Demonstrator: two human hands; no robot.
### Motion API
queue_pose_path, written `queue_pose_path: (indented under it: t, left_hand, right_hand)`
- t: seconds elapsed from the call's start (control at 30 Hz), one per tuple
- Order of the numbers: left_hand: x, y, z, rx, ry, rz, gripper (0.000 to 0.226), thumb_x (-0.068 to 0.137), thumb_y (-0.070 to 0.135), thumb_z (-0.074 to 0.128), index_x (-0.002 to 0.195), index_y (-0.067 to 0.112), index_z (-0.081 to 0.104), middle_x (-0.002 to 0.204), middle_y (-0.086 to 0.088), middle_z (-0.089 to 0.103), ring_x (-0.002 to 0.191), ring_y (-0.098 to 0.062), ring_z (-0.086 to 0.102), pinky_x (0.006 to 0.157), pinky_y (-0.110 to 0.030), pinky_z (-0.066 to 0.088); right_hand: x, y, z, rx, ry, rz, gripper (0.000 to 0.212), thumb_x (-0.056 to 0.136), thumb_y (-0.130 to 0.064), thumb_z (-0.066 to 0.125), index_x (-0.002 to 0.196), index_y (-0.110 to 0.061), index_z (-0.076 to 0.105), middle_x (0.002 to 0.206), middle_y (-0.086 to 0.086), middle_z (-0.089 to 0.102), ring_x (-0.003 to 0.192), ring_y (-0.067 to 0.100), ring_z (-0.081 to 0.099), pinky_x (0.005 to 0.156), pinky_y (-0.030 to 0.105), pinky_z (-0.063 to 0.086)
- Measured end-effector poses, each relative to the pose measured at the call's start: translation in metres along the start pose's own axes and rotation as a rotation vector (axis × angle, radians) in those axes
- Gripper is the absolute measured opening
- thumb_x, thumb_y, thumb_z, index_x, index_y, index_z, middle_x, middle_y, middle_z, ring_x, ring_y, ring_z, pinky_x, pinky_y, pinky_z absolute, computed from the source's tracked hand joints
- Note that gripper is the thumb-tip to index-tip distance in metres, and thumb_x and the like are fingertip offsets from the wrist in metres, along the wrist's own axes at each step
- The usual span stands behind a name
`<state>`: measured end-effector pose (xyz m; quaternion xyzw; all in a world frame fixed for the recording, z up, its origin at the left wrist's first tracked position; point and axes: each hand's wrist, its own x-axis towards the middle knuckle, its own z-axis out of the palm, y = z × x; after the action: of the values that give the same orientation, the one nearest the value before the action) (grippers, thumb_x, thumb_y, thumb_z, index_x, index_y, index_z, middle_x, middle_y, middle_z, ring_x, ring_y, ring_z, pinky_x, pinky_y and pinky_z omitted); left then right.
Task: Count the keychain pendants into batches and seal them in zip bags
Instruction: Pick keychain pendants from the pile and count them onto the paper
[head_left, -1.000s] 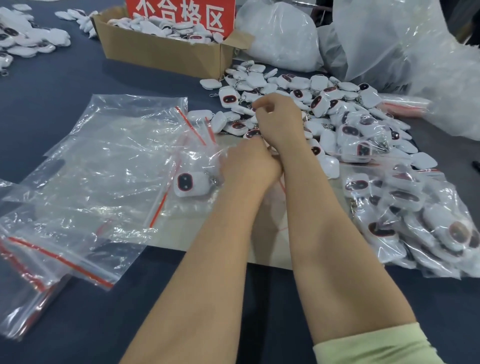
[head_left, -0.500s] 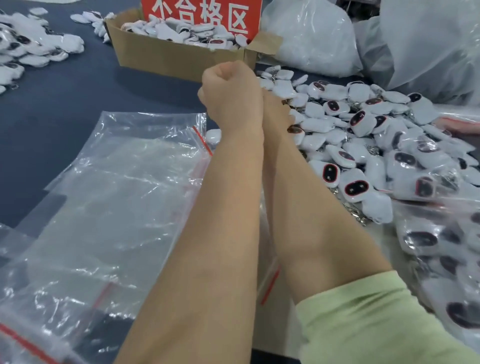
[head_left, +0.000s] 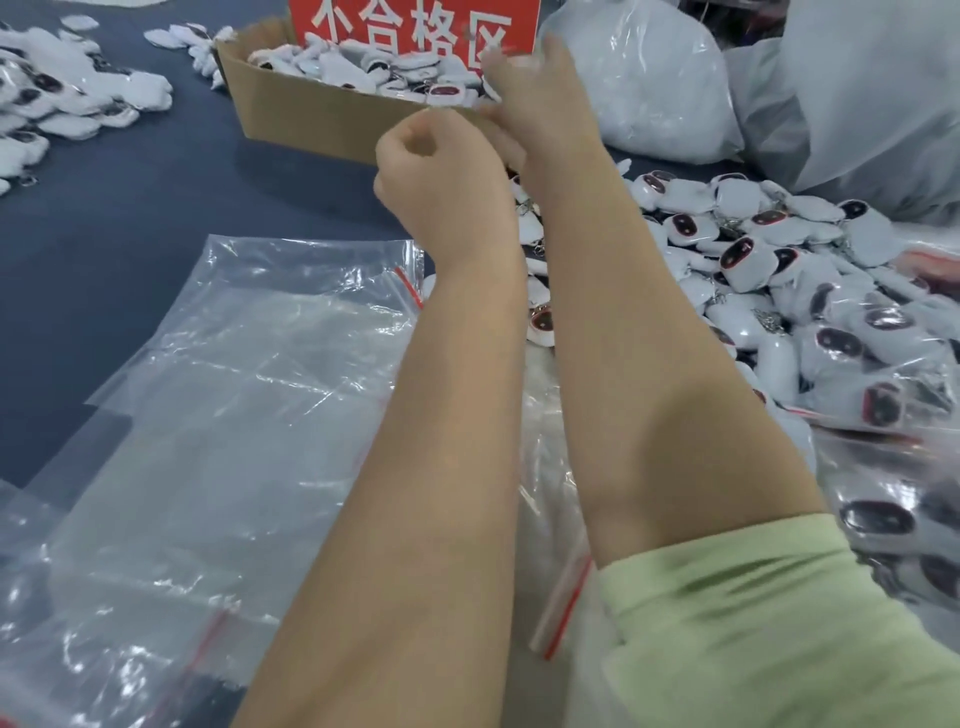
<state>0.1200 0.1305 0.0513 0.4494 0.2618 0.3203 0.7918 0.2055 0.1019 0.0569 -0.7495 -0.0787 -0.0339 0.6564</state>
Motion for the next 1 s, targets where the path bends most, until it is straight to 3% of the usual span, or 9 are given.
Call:
queue_pose_path:
  t: [0.07,0.2,0.3,0.4,0.47,0.6,0.7,0.8,1.0]
  left_hand:
    - [-0.006,0.0,-0.002,0.002,-0.03,-0.023,0.013,0.091,0.008,0.043,0.095,0.011,0.056,0.103,-0.013,0.059,0.062,-0.009,0.047,0.051,-0.016,0.038]
    - [-0.02,-0.008,-0.007,0.019,-0.053,-0.099,0.011,0.09,0.007,0.043,0.091,0.008,0.054,0.129,-0.023,0.051,0.081,-0.031,0.053,0.065,-0.025,0.042]
    - [-0.038,-0.013,-0.01,0.037,-0.081,-0.16,0.018,0.091,0.008,0.042,0.102,0.005,0.055,0.133,-0.024,0.048,0.112,-0.039,0.051,0.066,-0.03,0.043]
    - [-0.061,-0.015,-0.011,0.134,-0.132,-0.162,0.027,0.091,0.01,0.042,0.114,0.0,0.053,0.135,-0.024,0.047,0.114,-0.039,0.048,0.081,-0.045,0.049]
    - [-0.075,-0.02,-0.016,0.214,-0.187,-0.113,0.024,0.092,0.013,0.044,0.113,0.006,0.054,0.127,-0.017,0.054,0.103,-0.029,0.056,0.076,-0.035,0.046]
    - [-0.105,-0.036,-0.034,0.454,-0.322,0.047,0.021,0.091,0.015,0.048,0.111,0.011,0.055,0.113,-0.001,0.059,0.091,-0.011,0.052,0.071,-0.012,0.039]
    - [-0.12,-0.054,-0.048,0.652,-0.387,0.12,0.021,0.09,0.018,0.05,0.109,0.012,0.055,0.113,-0.004,0.059,0.104,-0.02,0.054,0.086,-0.028,0.042]
    - [-0.132,-0.069,-0.057,0.826,-0.449,0.189,0.023,0.088,0.018,0.051,0.108,0.01,0.057,0.112,-0.008,0.06,0.107,-0.026,0.054,0.093,-0.038,0.043]
    - [-0.128,-0.074,-0.064,0.927,-0.508,0.263,0.023,0.088,0.015,0.046,0.107,0.013,0.059,0.106,-0.005,0.062,0.102,-0.025,0.056,0.089,-0.037,0.045]
  right_hand:
    - [-0.015,-0.002,-0.006,0.084,-0.084,-0.028,0.065,0.092,0.005,0.05,0.147,-0.011,0.019,0.09,0.007,0.056,0.076,0.013,0.061,0.067,0.018,0.054]
    - [-0.057,0.01,-0.022,-0.143,-0.228,0.119,0.027,0.092,0.008,0.044,0.114,-0.008,0.049,0.085,0.005,0.053,0.041,-0.005,0.05,0.04,0.006,0.038]
    - [-0.075,0.022,-0.041,-0.036,-0.04,0.204,0.033,0.092,0.007,0.045,0.124,0.002,0.054,0.087,0.012,0.058,0.04,0.002,0.052,0.038,0.01,0.037]
    - [-0.09,0.026,-0.066,0.013,0.151,0.188,0.027,0.091,0.004,0.04,0.11,-0.005,0.059,0.084,0.01,0.065,0.061,0.011,0.062,0.056,0.019,0.053]
    - [-0.103,0.028,-0.085,-0.059,0.226,0.179,0.025,0.09,0.001,0.039,0.101,-0.01,0.058,0.081,0.006,0.066,0.067,0.017,0.063,0.074,0.032,0.056]
    - [-0.141,0.032,-0.12,-0.416,0.281,0.14,0.028,0.088,-0.005,0.044,0.106,-0.015,0.062,0.094,0.003,0.068,0.079,0.017,0.065,0.08,0.035,0.054]
    - [-0.169,0.043,-0.131,-0.695,0.269,0.1,0.031,0.09,-0.009,0.047,0.116,-0.014,0.064,0.109,0.001,0.065,0.098,0.017,0.058,0.083,0.026,0.043]
    - [-0.183,0.053,-0.127,-0.866,0.221,0.031,0.034,0.093,-0.013,0.047,0.124,-0.015,0.06,0.127,0.006,0.06,0.117,0.025,0.052,0.098,0.033,0.041]
    - [-0.188,0.07,-0.114,-1.185,0.177,0.062,0.044,0.098,-0.032,0.047,0.137,-0.012,0.047,0.141,0.015,0.044,0.132,0.031,0.034,0.106,0.037,0.026]
